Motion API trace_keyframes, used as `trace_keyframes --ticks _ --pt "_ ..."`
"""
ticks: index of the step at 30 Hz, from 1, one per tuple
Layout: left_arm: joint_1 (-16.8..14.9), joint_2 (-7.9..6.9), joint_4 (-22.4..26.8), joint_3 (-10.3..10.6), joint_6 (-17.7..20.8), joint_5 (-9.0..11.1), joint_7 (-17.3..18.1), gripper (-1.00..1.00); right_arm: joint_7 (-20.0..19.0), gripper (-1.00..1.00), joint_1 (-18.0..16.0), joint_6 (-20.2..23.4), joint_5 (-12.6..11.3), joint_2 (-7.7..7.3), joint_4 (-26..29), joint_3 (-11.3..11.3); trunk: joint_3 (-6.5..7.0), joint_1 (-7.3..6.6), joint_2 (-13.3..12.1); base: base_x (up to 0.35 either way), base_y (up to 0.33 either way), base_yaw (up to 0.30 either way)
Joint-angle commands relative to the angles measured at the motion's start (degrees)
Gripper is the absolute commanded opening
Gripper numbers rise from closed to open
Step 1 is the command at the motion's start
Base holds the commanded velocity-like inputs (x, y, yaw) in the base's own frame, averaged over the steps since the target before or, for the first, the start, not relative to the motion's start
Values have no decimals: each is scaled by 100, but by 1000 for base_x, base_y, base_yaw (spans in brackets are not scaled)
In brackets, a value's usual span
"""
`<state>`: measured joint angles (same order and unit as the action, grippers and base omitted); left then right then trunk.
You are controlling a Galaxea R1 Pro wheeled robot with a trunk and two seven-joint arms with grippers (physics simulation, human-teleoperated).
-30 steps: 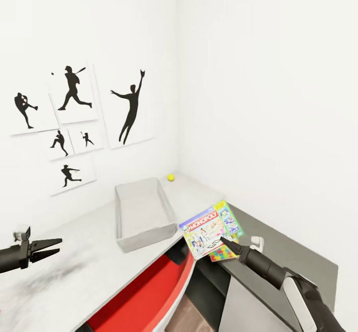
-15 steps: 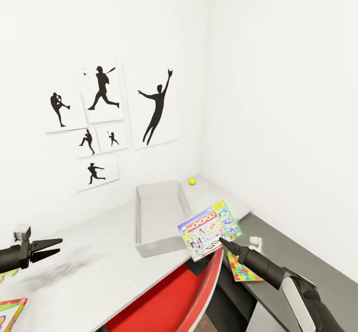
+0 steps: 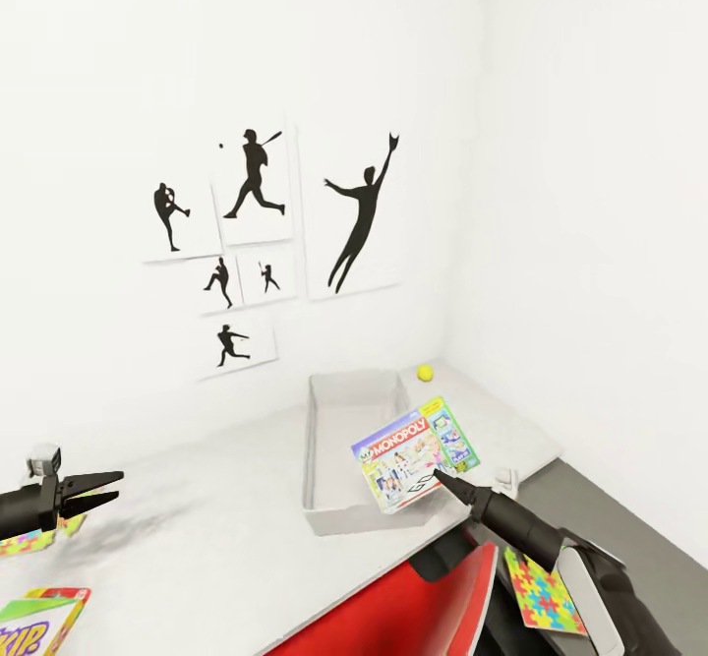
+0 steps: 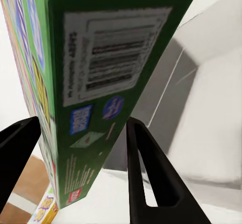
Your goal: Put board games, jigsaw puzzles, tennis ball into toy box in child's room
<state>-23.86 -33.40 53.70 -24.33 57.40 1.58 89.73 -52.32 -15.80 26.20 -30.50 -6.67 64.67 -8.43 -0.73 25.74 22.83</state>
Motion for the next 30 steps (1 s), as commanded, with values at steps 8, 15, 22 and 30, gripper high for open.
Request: trace_keyframes --ticks 8,15,22,30 --pt "-5 0 -2 1 60 -7 27 100 -9 -100 -2 44 -52 -1 2 -9 -9 5 9 85 -23 59" --pt "-5 0 -4 0 60 -1 27 100 -6 -100 -2 42 -52 -1 2 -4 -9 5 9 113 -109 220" --pt "-5 0 -1 -1 60 -1 27 100 -7 -100 -2 43 -52 -1 2 -9 -9 5 9 94 -16 232" --pt "-5 0 -1 3 60 -2 27 100 -12 -100 -2 32 -52 1 -5 -12 -9 5 9 46 -14 31"
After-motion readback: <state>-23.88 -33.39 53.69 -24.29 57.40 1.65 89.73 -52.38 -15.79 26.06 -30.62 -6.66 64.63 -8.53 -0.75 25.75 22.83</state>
